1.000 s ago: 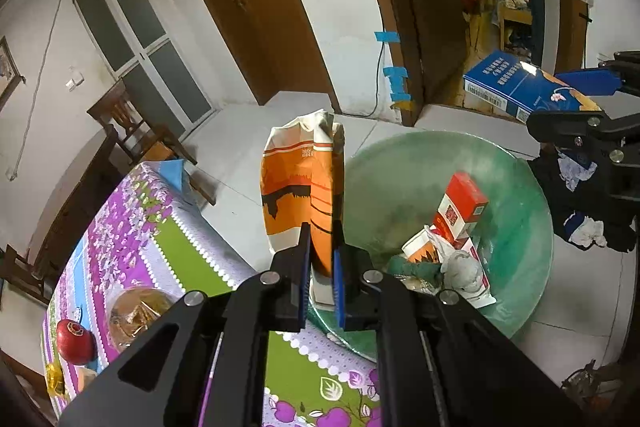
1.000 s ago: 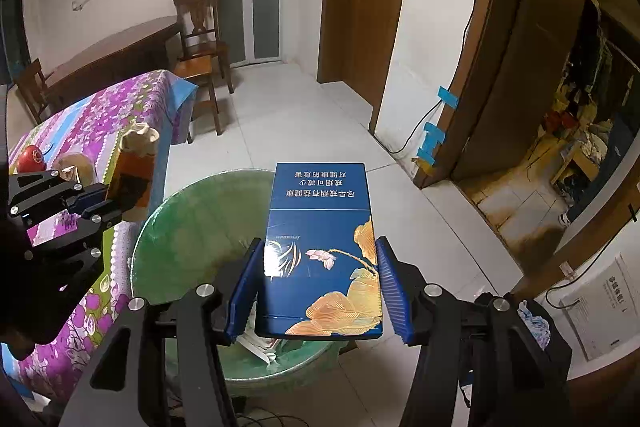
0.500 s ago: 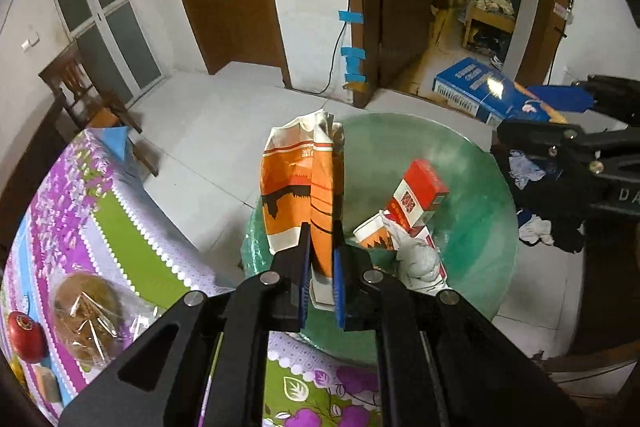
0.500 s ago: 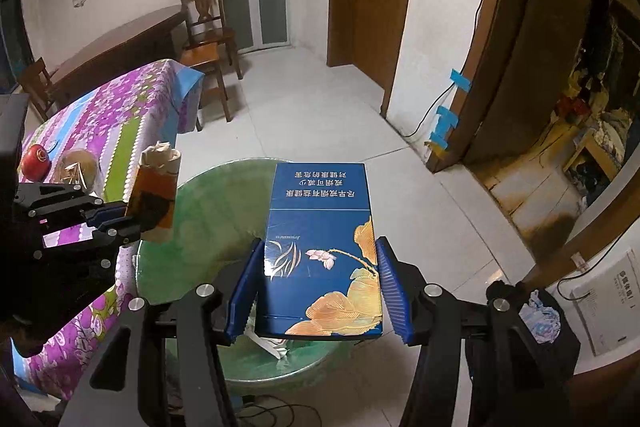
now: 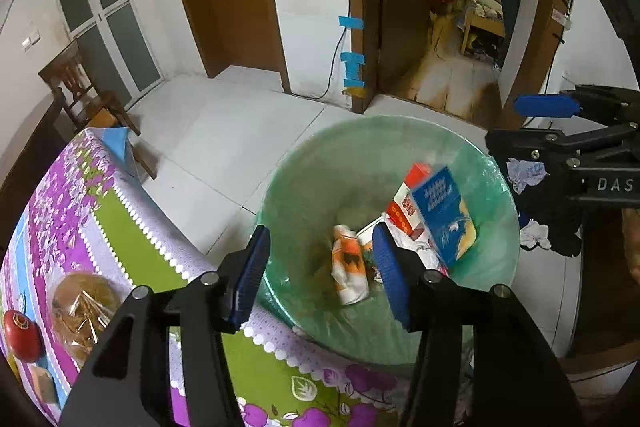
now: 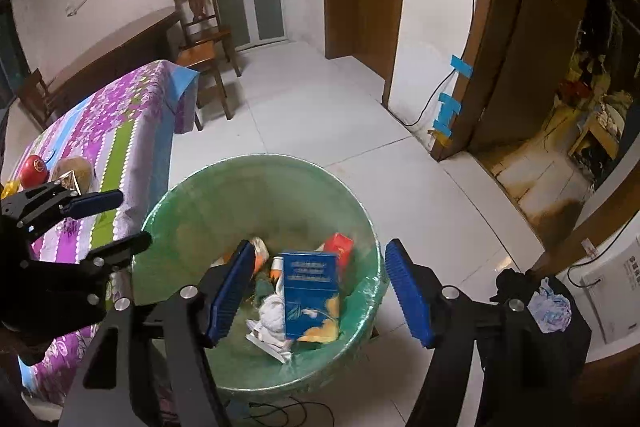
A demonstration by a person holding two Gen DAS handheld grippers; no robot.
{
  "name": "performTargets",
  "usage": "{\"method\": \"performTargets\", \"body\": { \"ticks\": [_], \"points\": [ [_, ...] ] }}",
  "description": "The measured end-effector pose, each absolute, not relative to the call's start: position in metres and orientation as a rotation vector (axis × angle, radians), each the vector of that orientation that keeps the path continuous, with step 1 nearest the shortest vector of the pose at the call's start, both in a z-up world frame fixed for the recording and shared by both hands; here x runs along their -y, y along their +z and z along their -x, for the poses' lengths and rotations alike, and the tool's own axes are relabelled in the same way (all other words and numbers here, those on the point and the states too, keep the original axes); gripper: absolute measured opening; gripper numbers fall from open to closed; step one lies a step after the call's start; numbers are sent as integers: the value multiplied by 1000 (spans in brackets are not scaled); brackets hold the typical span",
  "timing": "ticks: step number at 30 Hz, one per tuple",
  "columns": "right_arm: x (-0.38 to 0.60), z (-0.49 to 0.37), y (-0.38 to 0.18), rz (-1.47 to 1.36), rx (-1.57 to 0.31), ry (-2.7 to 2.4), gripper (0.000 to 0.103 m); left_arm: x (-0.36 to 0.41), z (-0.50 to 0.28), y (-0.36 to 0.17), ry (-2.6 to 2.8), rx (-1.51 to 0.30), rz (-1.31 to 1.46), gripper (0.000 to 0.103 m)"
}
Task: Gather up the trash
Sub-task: 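Move both tools back over the table toward the remaining items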
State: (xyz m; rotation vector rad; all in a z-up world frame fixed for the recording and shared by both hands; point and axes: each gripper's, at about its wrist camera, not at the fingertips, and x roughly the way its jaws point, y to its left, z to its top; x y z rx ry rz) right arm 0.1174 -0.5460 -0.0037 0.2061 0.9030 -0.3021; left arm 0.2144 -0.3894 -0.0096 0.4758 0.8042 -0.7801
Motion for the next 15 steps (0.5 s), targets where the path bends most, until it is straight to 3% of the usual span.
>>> {"method": "performTargets", "body": {
  "ticks": [13,15],
  "points": [
    [537,-108,-4,-216,-885,-294,69,372,-210,-12,-732,-793,-453,51],
    [533,-102,-3,-215,-860,-309,69,361,-203,-13,-732,-779,-437,61]
  ]
}}
